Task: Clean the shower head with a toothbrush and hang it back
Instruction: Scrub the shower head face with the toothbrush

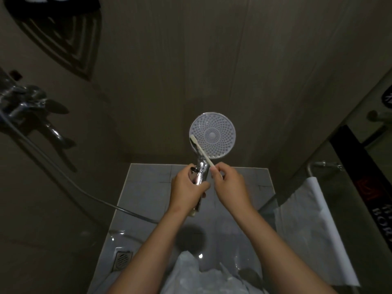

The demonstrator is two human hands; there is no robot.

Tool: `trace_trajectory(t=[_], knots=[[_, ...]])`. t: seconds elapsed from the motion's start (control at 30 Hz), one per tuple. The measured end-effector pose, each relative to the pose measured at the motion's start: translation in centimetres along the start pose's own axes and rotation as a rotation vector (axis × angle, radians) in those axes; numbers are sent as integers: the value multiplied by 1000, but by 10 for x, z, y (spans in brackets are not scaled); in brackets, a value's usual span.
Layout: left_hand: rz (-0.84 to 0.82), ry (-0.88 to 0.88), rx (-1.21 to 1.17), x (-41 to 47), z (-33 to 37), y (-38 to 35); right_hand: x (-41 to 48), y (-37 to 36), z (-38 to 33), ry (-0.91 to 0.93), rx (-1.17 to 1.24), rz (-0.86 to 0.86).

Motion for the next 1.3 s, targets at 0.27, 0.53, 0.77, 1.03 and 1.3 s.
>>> trace_trajectory(t=[0.27, 0.53, 0.77, 1.03, 1.3], knots=[[-6, 6, 10, -3, 4, -1, -2, 2, 1, 36, 74, 1], [0, 38, 5, -1, 3, 2, 0, 15, 5, -37, 61, 141], [-50, 9, 88, 0, 5, 2, 3, 7, 4, -4, 63, 64], [-24, 13, 61, -2, 6, 3, 6, 10, 0, 19, 88, 52], [-17, 16, 84, -1, 5, 1, 4, 12, 7, -68, 88, 141]])
Point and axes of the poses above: each hand's wrist, its own x-axis towards the middle knuckle, its own y-axis out of the back of the hand, z = x × y, the point moved 1 cm from there along x, towards the middle knuckle, and after that the axes turned 4 degrees about x, right-handed, at the moved point
